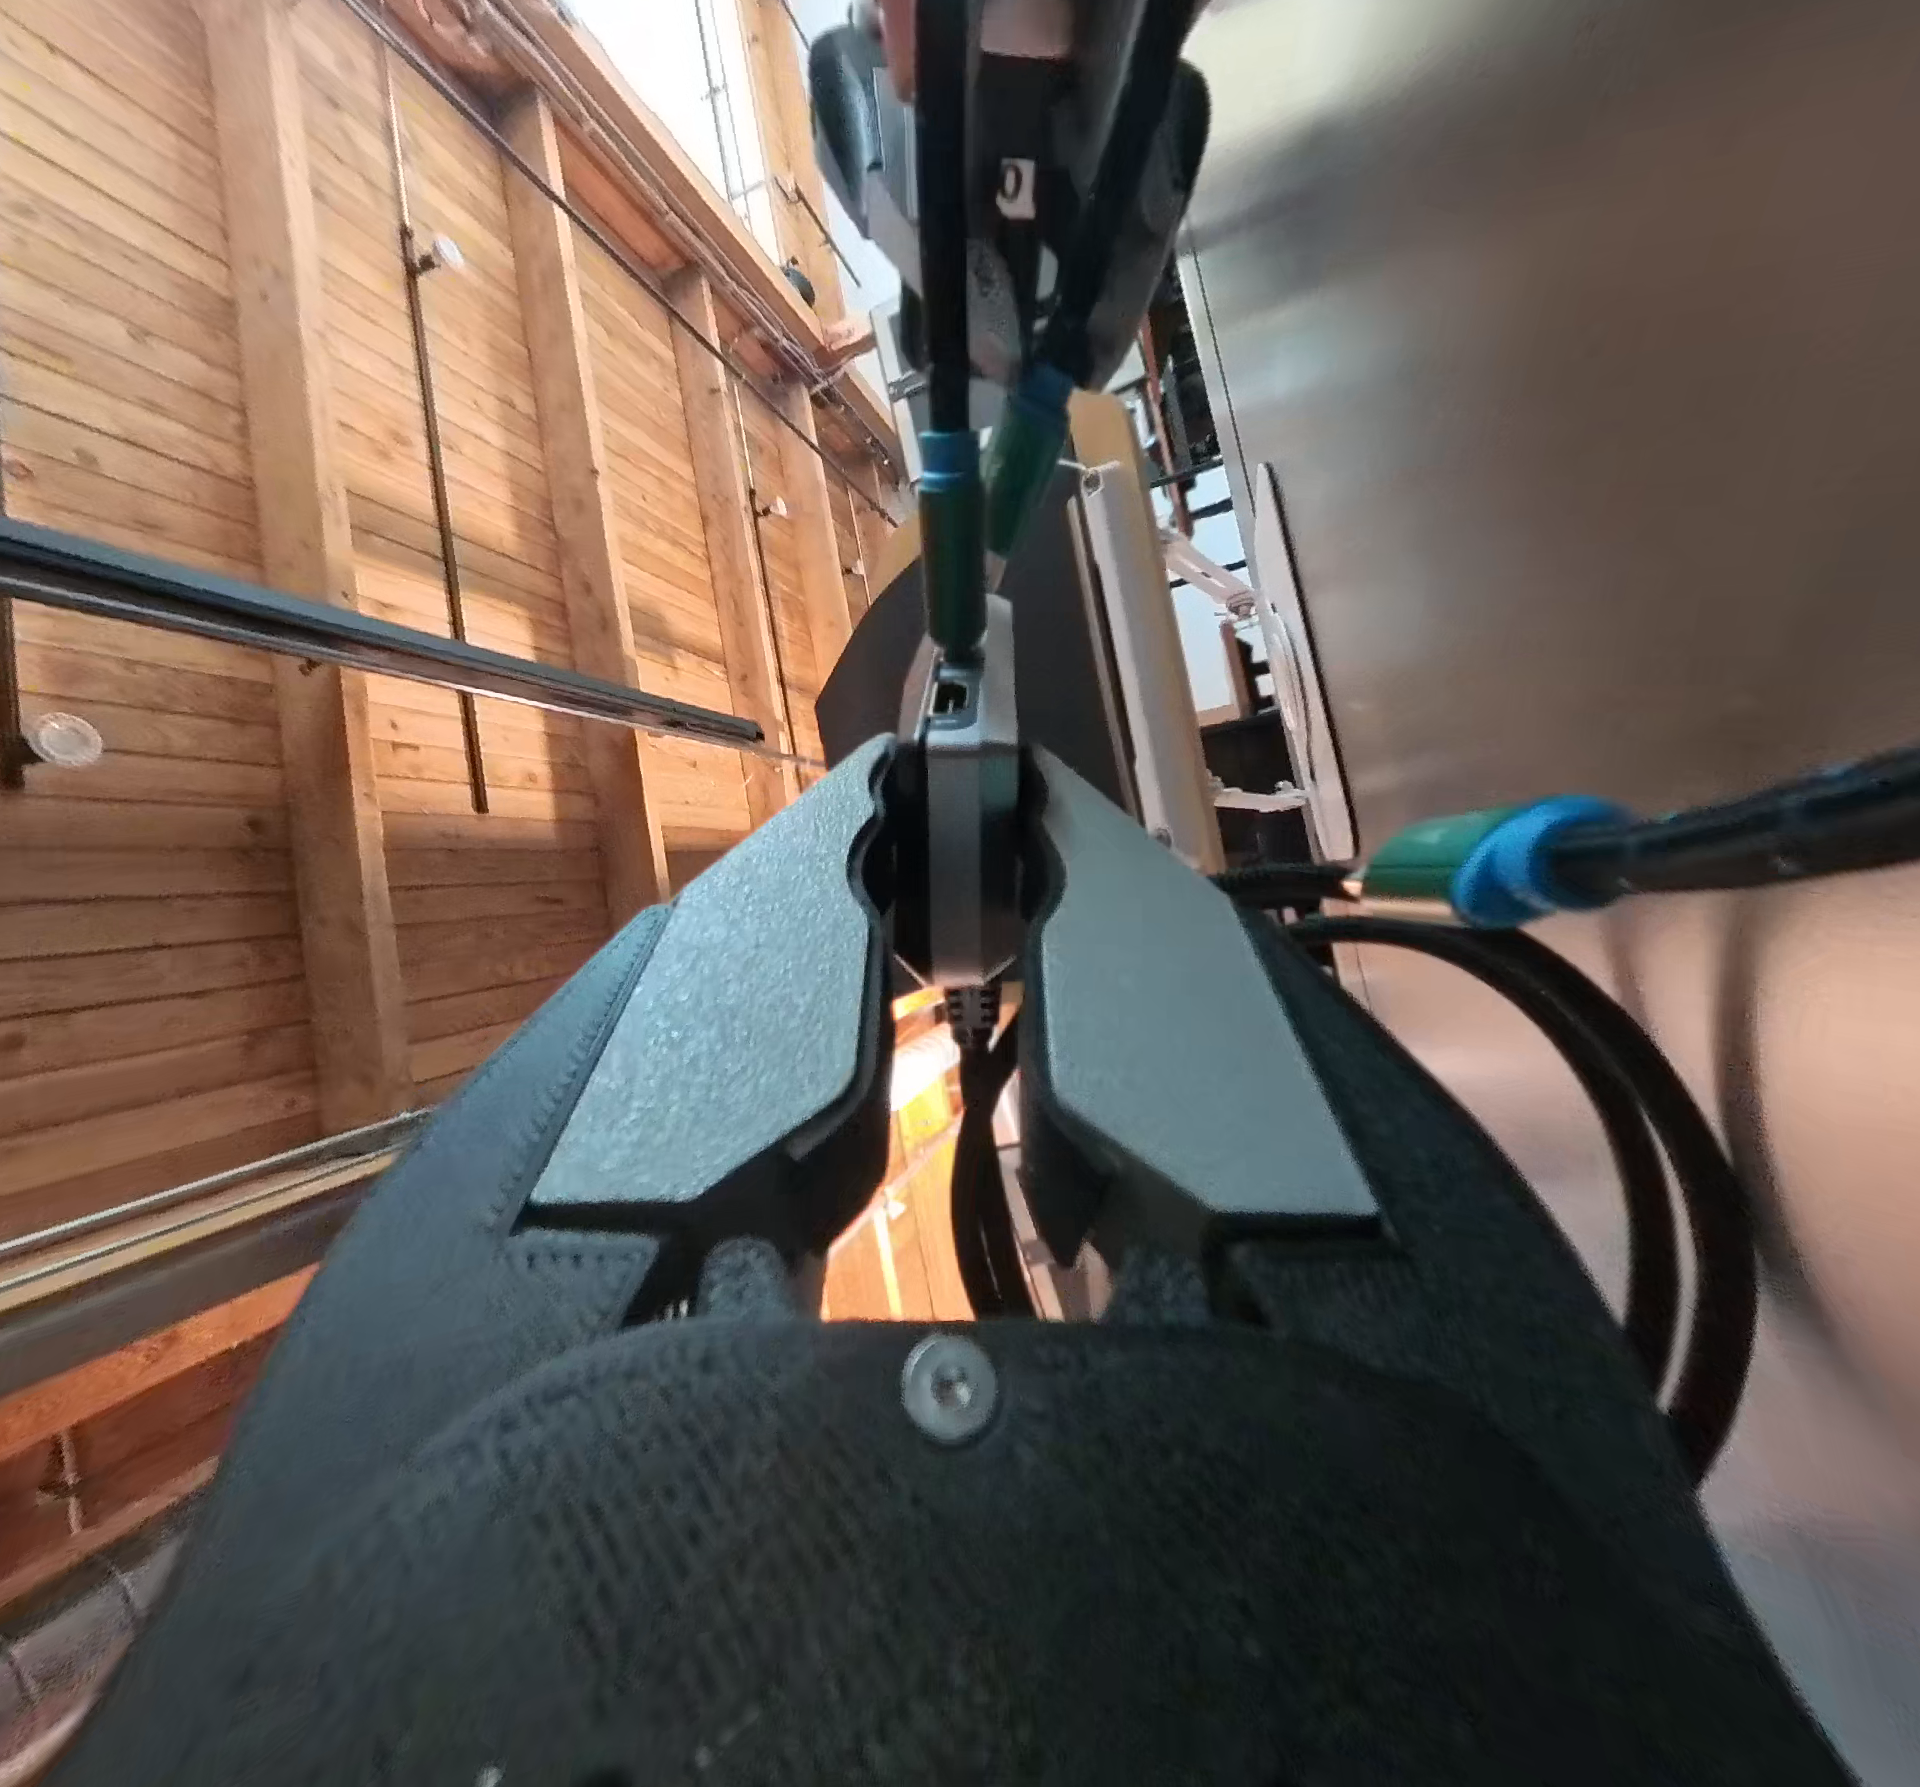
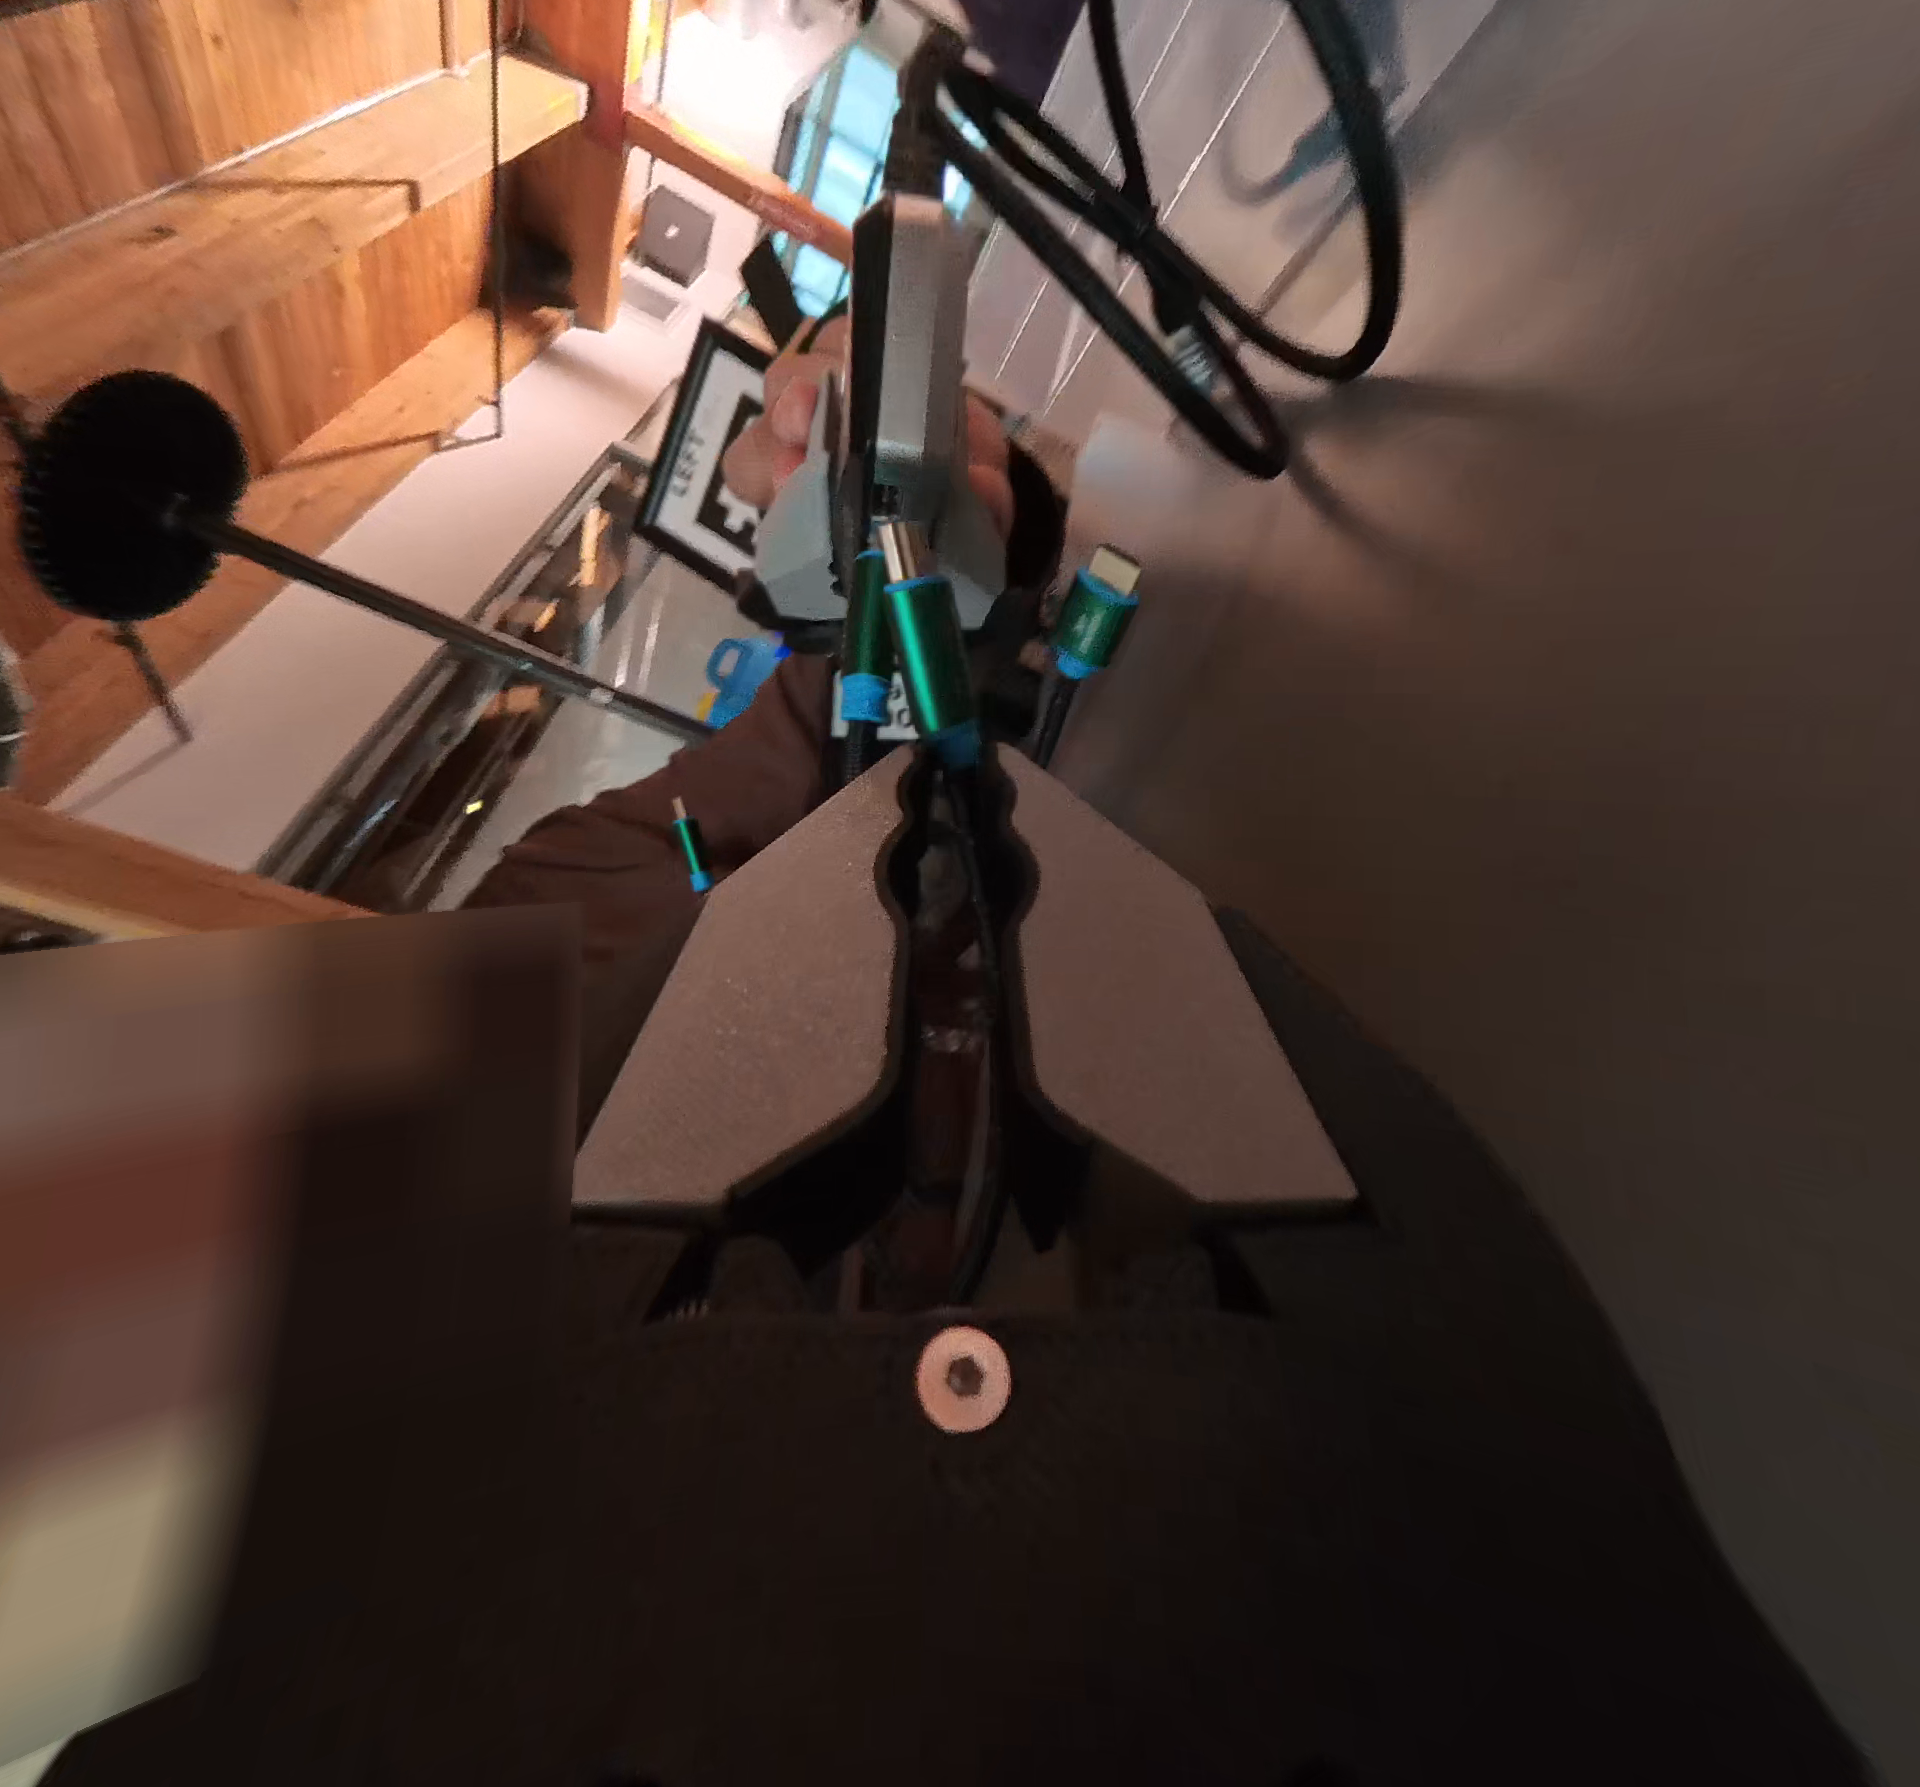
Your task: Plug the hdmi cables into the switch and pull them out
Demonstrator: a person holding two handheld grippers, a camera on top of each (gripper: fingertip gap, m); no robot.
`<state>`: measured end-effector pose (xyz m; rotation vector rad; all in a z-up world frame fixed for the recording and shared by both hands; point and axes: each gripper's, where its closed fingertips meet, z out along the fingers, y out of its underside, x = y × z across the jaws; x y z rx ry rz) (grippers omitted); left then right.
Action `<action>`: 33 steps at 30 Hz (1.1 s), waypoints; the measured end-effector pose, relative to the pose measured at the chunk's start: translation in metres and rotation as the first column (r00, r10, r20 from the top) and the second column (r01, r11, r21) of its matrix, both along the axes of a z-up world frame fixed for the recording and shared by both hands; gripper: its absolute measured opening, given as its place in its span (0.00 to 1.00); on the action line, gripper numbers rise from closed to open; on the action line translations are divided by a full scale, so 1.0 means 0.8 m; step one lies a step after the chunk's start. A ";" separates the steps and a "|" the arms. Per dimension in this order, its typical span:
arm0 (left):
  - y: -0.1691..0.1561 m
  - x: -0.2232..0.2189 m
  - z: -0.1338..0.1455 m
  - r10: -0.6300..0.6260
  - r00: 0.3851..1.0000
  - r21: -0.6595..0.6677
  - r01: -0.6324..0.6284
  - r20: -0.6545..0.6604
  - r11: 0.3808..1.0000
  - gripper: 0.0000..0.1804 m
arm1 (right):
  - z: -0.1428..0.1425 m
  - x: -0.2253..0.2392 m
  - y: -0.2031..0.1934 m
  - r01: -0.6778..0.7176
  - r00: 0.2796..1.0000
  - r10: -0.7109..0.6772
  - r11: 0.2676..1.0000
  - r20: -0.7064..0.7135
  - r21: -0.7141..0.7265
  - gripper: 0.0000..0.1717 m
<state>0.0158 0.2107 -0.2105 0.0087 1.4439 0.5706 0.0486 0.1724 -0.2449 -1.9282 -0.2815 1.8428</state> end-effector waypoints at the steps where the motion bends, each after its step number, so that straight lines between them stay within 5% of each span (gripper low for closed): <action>1: 0.002 -0.001 0.001 0.005 1.000 0.003 -0.005 0.006 1.000 0.10 | 0.000 0.006 0.006 0.039 0.999 -0.039 0.999 0.023 0.015 0.03; 4: 0.007 0.000 -0.003 0.021 1.000 0.013 -0.021 0.007 1.000 0.10 | -0.022 0.031 0.028 0.183 0.956 -0.196 0.980 0.218 0.078 0.03; 7: 0.011 0.002 -0.007 0.040 0.999 0.007 -0.040 0.007 0.999 0.11 | -0.047 0.058 0.047 0.270 0.824 -0.333 0.942 0.458 0.199 0.04; 10: 0.017 0.003 -0.007 0.069 0.998 -0.021 -0.068 0.012 0.997 0.10 | -0.054 0.063 0.053 0.250 0.735 -0.382 0.921 0.560 0.300 0.04; 13: 0.034 0.005 -0.009 0.144 0.990 -0.070 -0.143 0.004 0.987 0.11 | -0.073 0.081 0.063 0.211 0.561 -0.435 0.898 0.704 0.386 0.06; 16: 0.044 0.007 -0.009 0.187 0.982 -0.118 -0.184 0.014 0.976 0.10 | -0.078 0.088 0.068 0.198 0.499 -0.445 0.894 0.743 0.402 0.04; 18: 0.047 0.008 -0.009 0.200 0.980 -0.137 -0.196 0.020 0.971 0.10 | -0.067 0.088 0.071 0.222 0.530 -0.469 0.881 0.706 0.418 0.03; 20: 0.047 0.008 -0.007 0.203 0.979 -0.154 -0.195 0.036 0.969 0.10 | -0.012 0.057 0.060 0.252 0.755 -0.447 0.874 0.481 0.417 0.03; 22: 0.047 0.004 -0.001 0.207 0.976 -0.176 -0.192 0.071 0.965 0.10 | 0.053 0.047 0.038 0.285 0.866 -0.431 0.843 0.254 0.456 0.02; 29: 0.061 -0.021 0.022 0.238 0.943 -0.333 -0.152 0.233 0.931 0.10 | 0.171 0.046 -0.035 0.188 0.875 -0.419 0.755 0.242 0.629 0.03; 33: 0.084 -0.040 0.046 0.341 0.862 -0.552 -0.087 0.375 0.829 0.10 | 0.244 0.048 -0.047 0.192 0.883 -0.425 0.712 0.197 0.676 0.03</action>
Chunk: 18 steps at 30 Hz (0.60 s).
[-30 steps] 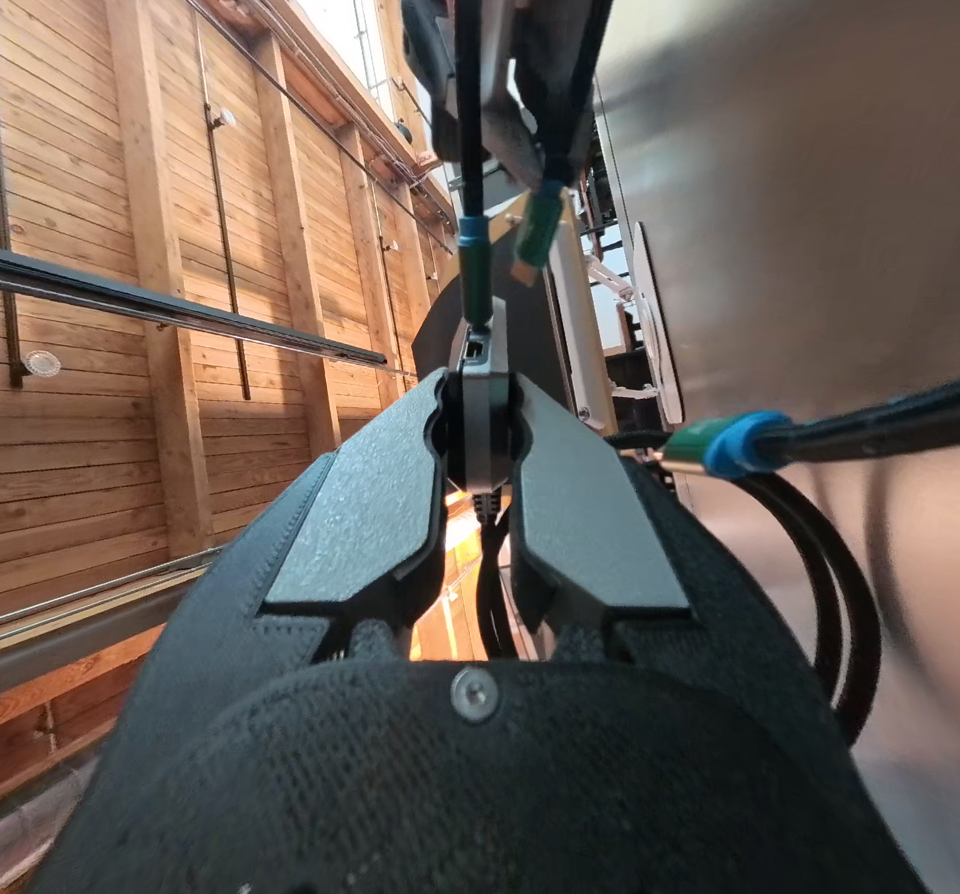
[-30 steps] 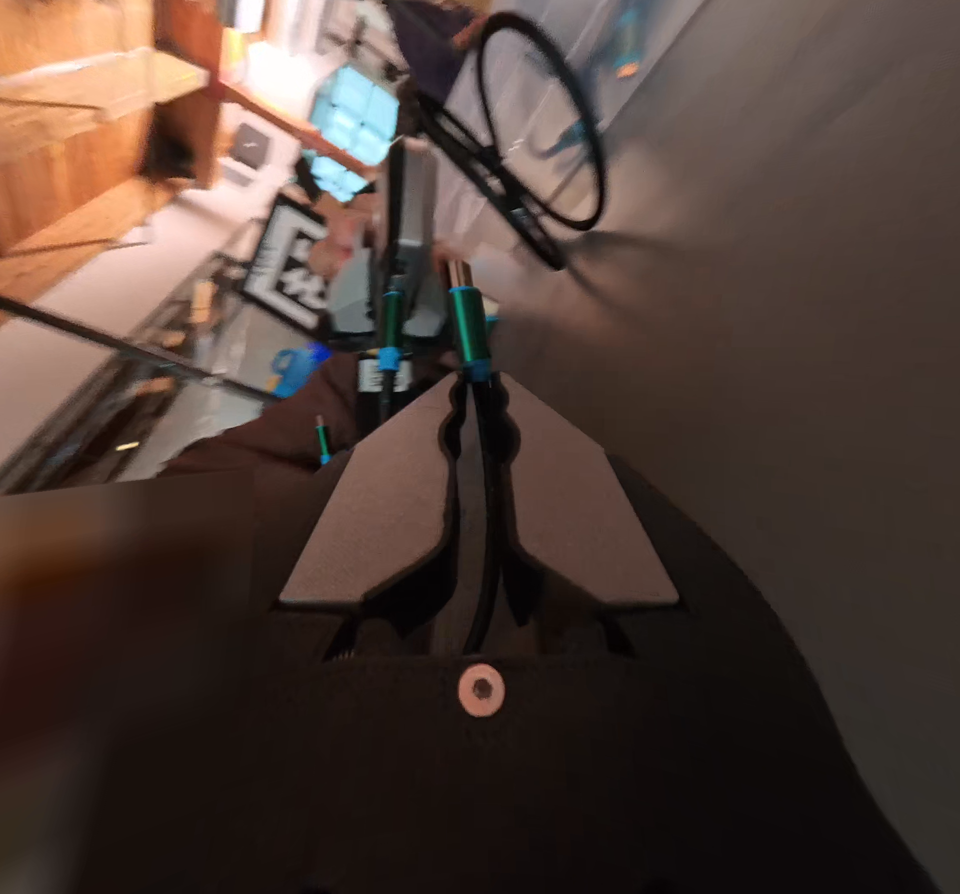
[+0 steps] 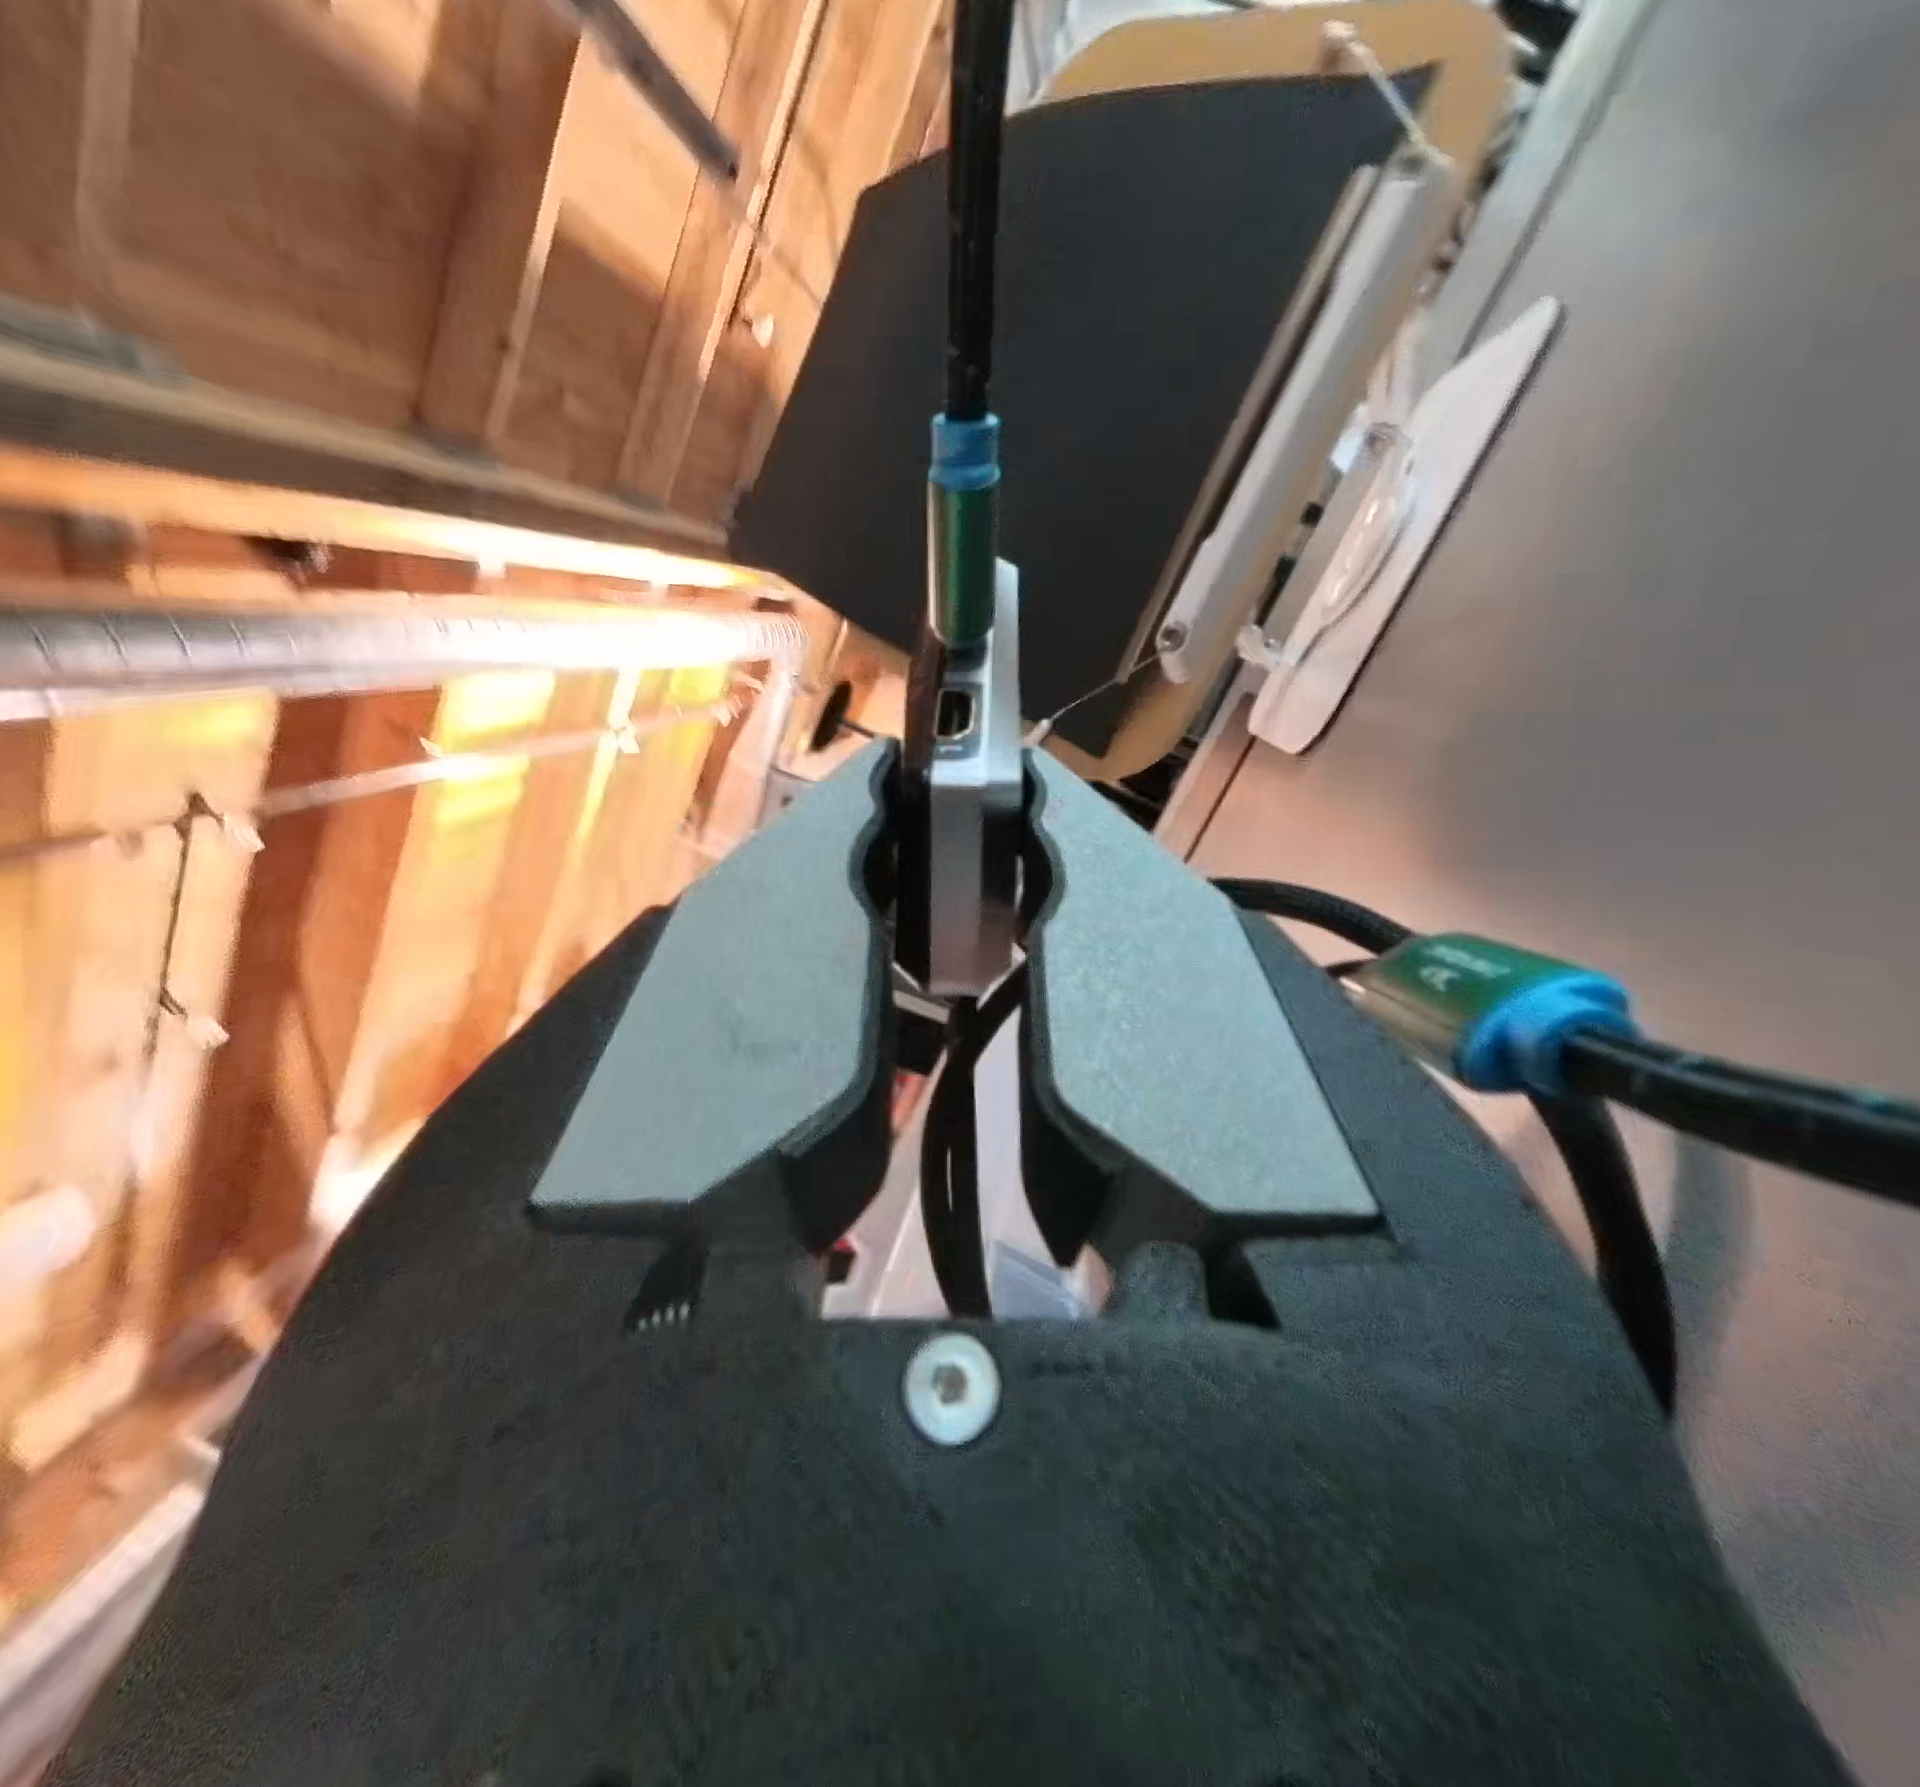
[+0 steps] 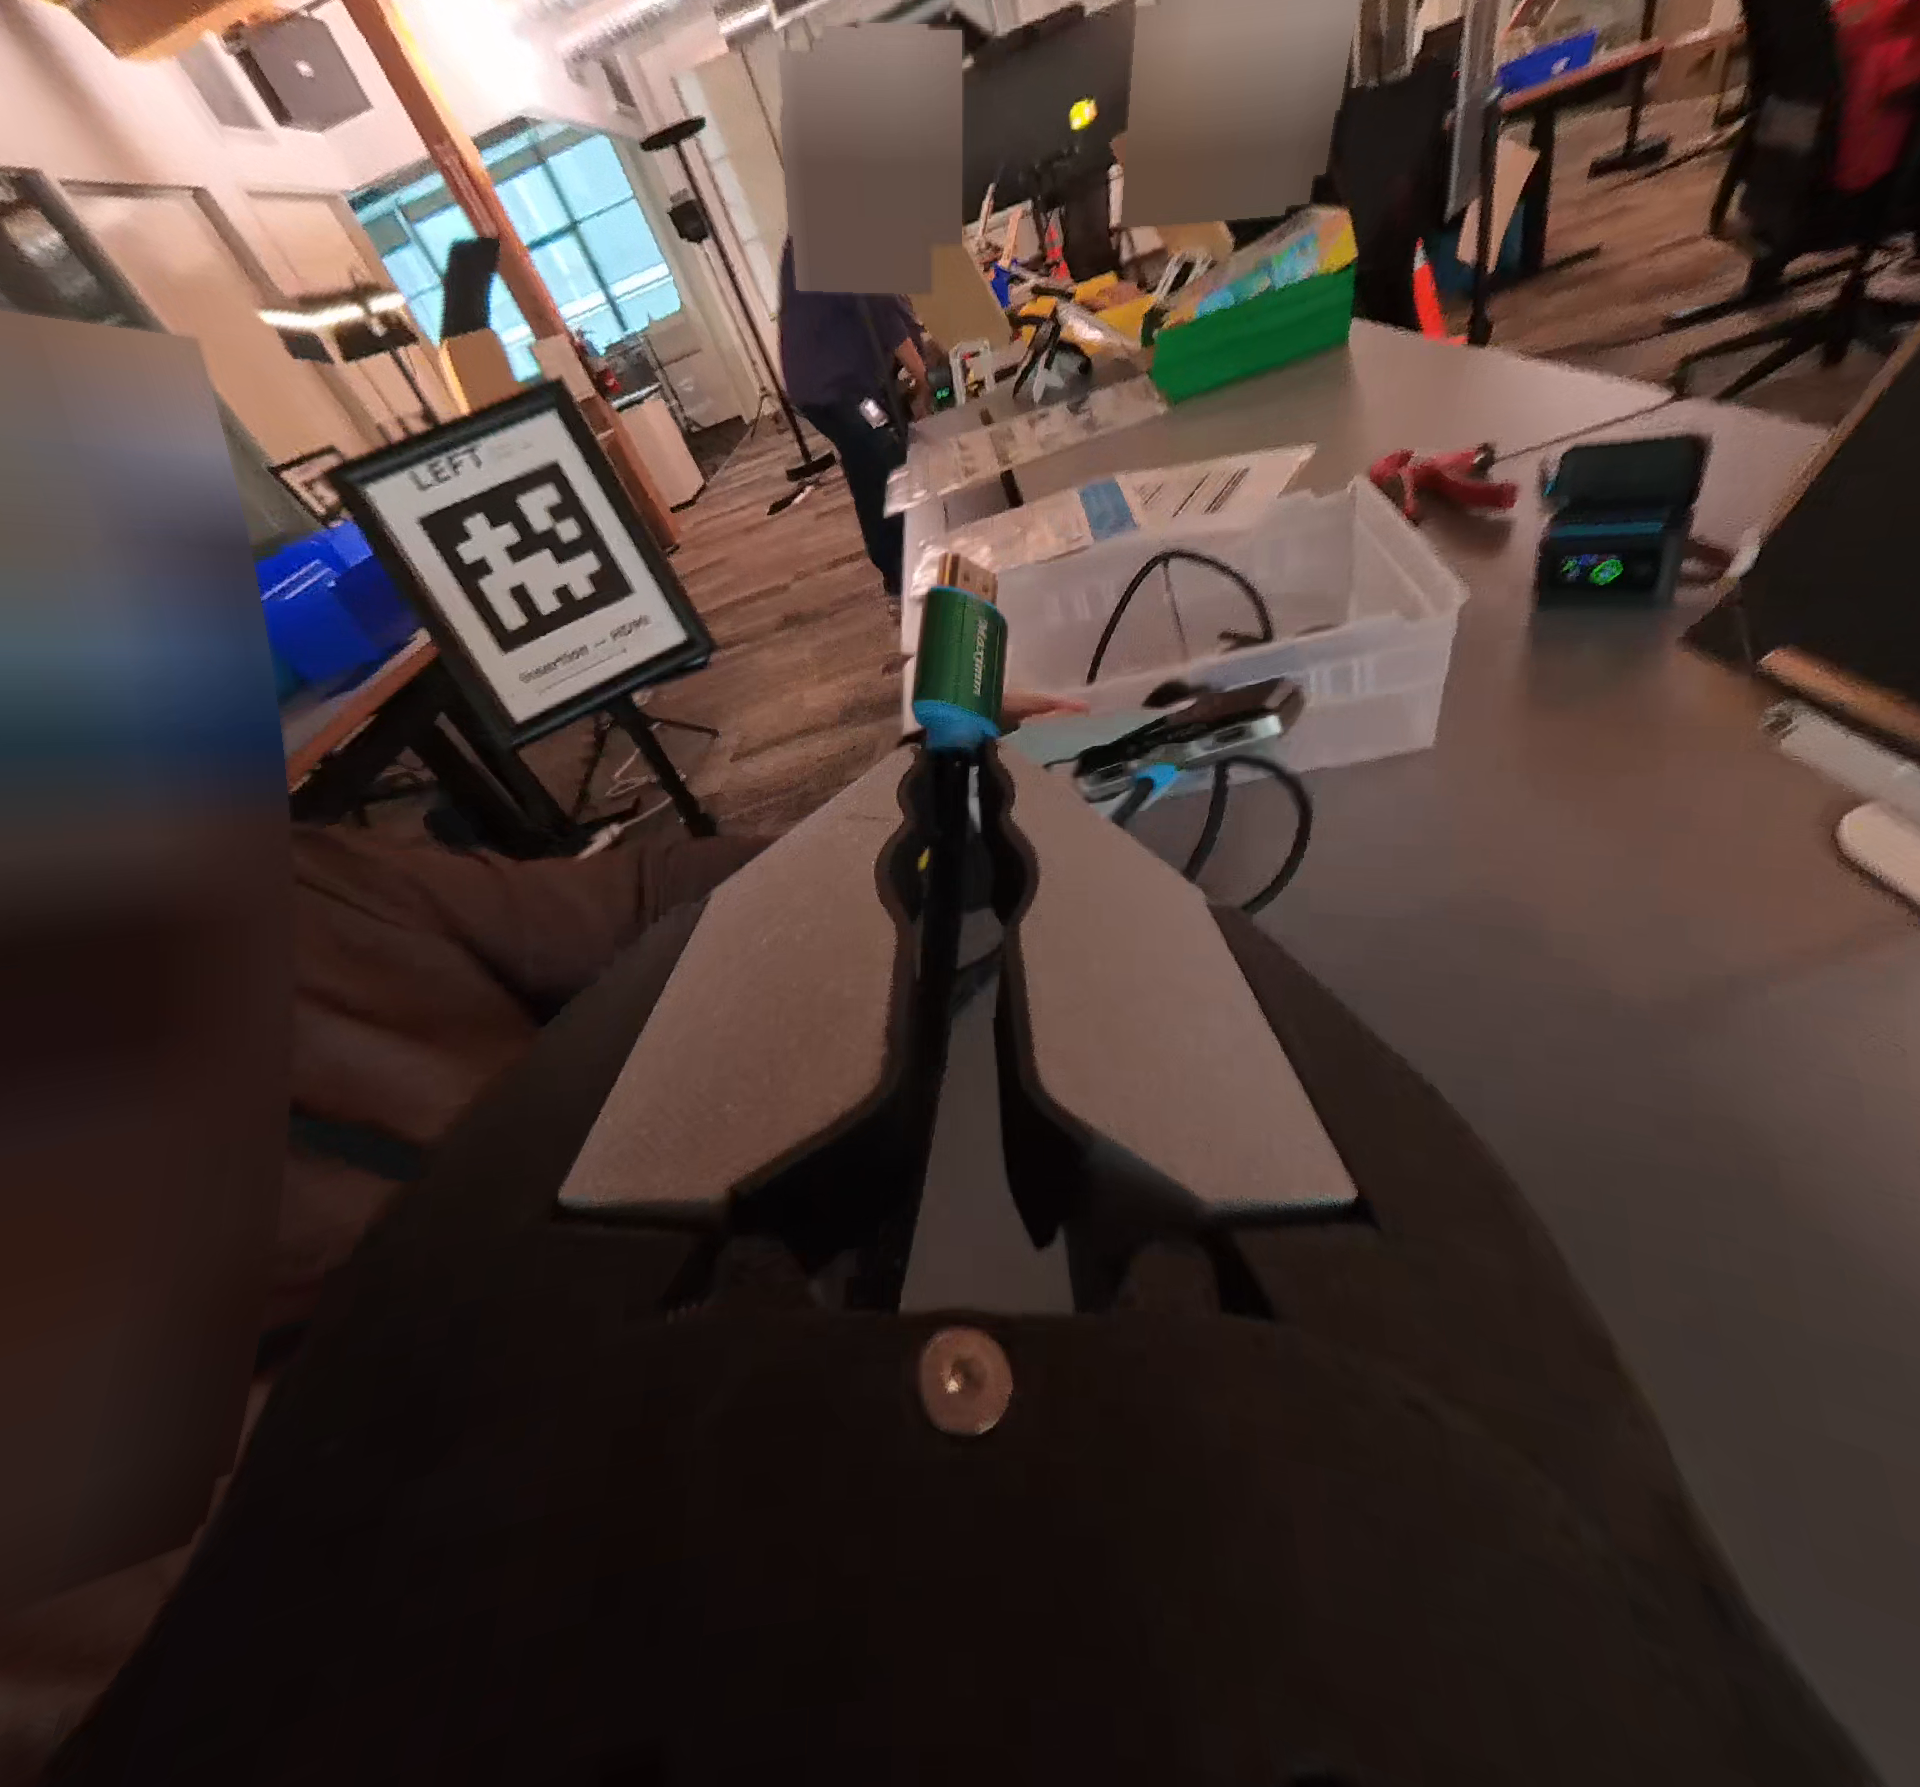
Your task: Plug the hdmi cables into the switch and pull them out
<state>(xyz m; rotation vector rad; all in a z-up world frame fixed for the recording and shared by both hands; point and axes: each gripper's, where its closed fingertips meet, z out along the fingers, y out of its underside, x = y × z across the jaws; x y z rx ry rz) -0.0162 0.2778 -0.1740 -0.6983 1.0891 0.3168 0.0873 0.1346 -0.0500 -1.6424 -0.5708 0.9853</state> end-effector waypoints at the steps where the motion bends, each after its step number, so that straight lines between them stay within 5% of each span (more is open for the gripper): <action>1: 0.002 -0.004 0.005 -0.012 0.999 -0.041 0.014 0.049 0.999 0.10 | 0.014 0.008 0.007 0.030 1.000 -0.029 0.999 -0.005 0.020 0.03; 5: -0.001 -0.009 0.001 -0.035 0.997 -0.054 0.039 0.062 0.998 0.10 | 0.071 0.059 0.043 0.127 0.975 -0.112 0.989 -0.191 0.071 0.03; 7: -0.007 -0.007 -0.004 -0.032 0.999 -0.018 0.033 0.025 0.999 0.10 | 0.068 0.091 0.070 0.216 0.955 -0.200 0.975 -0.219 0.053 0.03; 14: -0.020 0.003 -0.013 -0.037 0.998 0.078 0.041 -0.057 0.996 0.10 | -0.112 0.116 0.139 0.334 0.943 -0.328 0.919 0.064 -0.209 0.03; 18: -0.028 0.010 -0.021 -0.031 0.992 0.139 0.048 -0.120 0.989 0.10 | -0.214 0.151 0.158 0.567 0.790 -0.452 0.795 0.414 -0.216 0.03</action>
